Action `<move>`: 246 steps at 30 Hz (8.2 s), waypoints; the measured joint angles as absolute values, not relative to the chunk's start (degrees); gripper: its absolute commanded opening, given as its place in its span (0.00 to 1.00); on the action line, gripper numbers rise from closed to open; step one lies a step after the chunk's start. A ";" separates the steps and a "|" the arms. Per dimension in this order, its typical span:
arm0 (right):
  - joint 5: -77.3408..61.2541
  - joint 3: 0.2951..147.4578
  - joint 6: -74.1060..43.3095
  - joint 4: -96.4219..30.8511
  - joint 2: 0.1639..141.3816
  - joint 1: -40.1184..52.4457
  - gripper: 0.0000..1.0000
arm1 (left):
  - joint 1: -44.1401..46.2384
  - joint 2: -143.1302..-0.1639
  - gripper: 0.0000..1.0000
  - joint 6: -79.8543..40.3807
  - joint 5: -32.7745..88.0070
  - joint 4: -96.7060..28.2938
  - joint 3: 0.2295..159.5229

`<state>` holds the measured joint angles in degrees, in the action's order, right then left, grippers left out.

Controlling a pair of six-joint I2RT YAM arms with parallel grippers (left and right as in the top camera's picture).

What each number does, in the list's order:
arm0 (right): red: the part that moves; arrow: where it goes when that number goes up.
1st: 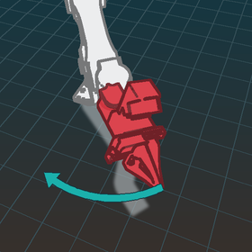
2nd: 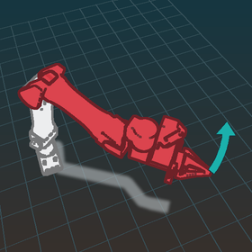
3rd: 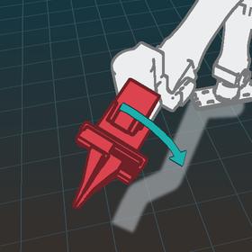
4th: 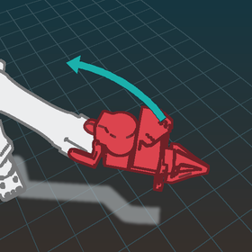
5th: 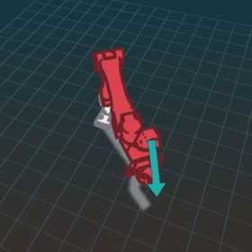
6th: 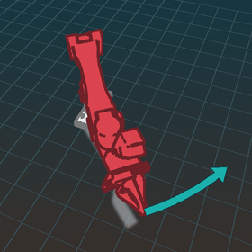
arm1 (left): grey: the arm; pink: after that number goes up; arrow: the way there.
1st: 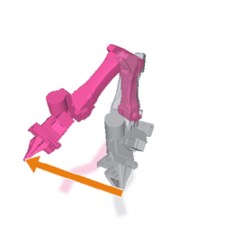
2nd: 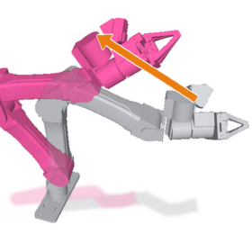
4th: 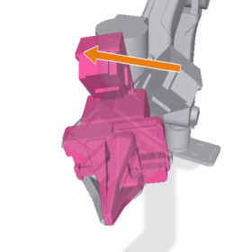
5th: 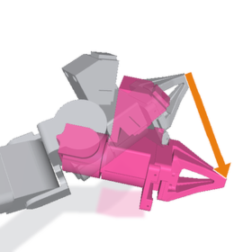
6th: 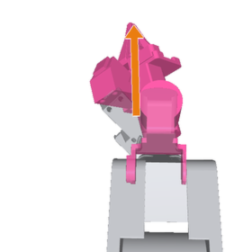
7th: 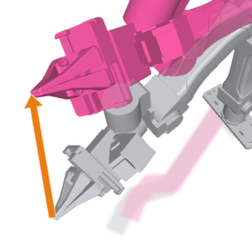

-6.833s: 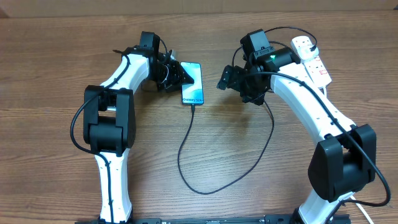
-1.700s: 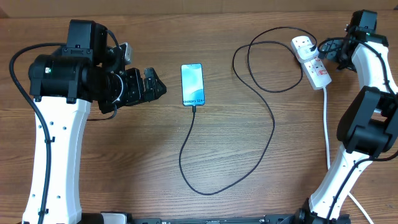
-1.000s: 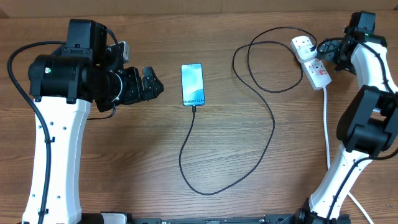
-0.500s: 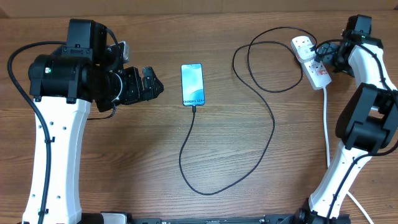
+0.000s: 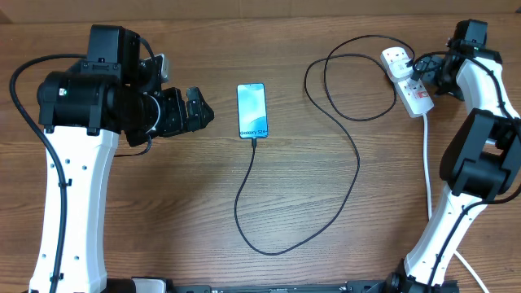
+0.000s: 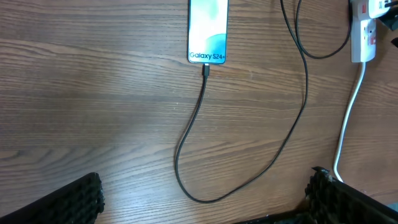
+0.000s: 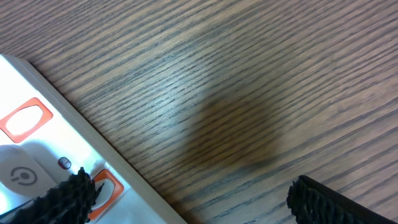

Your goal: Plug charger to phone and switch on socket

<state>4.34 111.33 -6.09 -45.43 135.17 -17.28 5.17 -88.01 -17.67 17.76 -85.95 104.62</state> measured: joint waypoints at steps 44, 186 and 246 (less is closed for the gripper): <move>-0.14 111.59 -5.26 -47.40 135.39 -18.31 1.00 | 5.17 -88.01 1.00 -17.67 15.53 -86.43 104.62; -11.75 62.35 -15.75 -72.90 24.71 3.53 1.00 | 5.17 -88.01 0.99 -17.67 14.68 -90.04 104.62; -13.10 1.06 1.61 0.12 0.84 3.79 1.00 | 5.17 -88.01 1.00 -17.67 14.70 -90.04 104.62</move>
<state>-13.10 1.06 1.61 0.12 0.84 3.79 5.17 -88.01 -17.67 14.70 -90.04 104.62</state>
